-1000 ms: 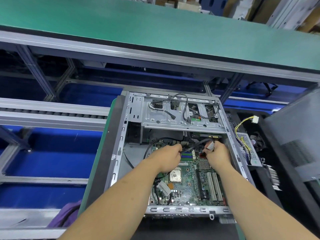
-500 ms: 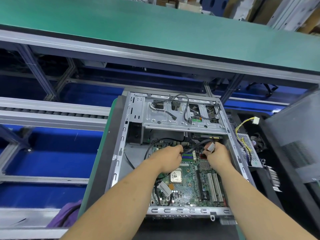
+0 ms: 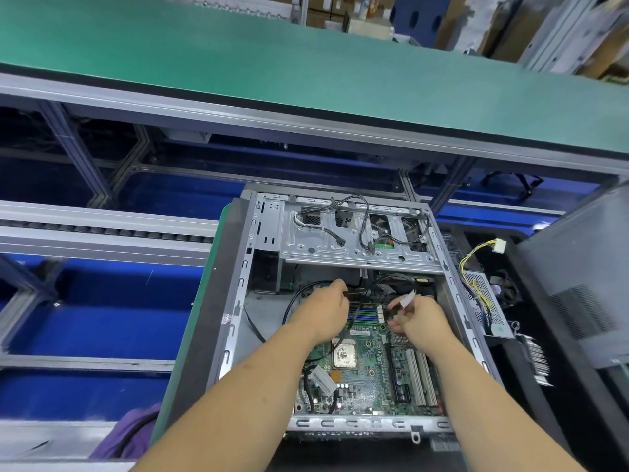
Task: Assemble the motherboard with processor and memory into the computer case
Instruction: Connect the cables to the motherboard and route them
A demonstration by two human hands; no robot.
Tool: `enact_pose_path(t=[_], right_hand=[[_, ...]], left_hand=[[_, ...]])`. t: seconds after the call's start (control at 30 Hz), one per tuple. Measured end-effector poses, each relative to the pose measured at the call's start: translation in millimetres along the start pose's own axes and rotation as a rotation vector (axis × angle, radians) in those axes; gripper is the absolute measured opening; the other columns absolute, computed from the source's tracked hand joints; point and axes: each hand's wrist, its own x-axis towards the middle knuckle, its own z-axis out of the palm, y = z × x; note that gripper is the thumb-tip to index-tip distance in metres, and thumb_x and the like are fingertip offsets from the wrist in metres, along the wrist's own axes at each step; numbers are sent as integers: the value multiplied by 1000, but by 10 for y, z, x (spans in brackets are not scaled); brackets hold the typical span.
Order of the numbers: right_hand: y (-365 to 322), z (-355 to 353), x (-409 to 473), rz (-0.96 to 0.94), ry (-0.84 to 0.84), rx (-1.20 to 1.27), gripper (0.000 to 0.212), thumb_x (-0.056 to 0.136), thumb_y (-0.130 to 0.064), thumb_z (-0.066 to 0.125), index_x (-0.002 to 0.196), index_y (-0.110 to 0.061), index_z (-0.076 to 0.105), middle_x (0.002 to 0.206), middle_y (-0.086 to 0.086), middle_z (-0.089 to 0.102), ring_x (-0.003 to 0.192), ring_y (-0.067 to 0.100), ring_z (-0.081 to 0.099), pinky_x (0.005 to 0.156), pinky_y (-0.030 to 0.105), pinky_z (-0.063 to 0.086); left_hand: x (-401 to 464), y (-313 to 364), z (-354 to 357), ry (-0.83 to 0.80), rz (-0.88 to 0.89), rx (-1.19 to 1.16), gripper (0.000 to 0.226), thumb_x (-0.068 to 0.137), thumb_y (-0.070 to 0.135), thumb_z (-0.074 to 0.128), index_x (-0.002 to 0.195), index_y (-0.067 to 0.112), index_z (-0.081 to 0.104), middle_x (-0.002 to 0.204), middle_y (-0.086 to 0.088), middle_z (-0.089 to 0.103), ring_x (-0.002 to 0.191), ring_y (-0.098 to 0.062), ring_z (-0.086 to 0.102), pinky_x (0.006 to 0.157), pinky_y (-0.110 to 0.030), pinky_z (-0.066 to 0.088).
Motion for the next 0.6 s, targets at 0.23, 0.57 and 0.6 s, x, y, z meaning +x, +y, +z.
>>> enact_pose_path(t=[0.23,0.57,0.6], right_hand=[[-19,-28,-15,-42,28,-133,23,96,3,60,93,-18,70,90,11,73,85,29,71,80,42,61],[20,-41,69,-32,189,-61,18,88,-4,75,74,-5,64,62,-6,63,62,14,58,57,25,43],[13,-45,66,-41,195,-48,15,87,-2,76,75,-2,66,62,-5,63,62,14,58,58,26,44]], left_hand=[[-1,-11,2,-63,21,-38,34,102,23,27,128,19,49,90,-4,60,66,-17,51,56,-31,38],[21,60,36,-132,-11,-334,28,104,21,30,112,18,57,77,-4,68,65,-17,63,70,-43,55],[21,63,56,-137,-12,-353,27,105,21,30,110,19,56,78,-7,69,63,-16,64,69,-45,56]])
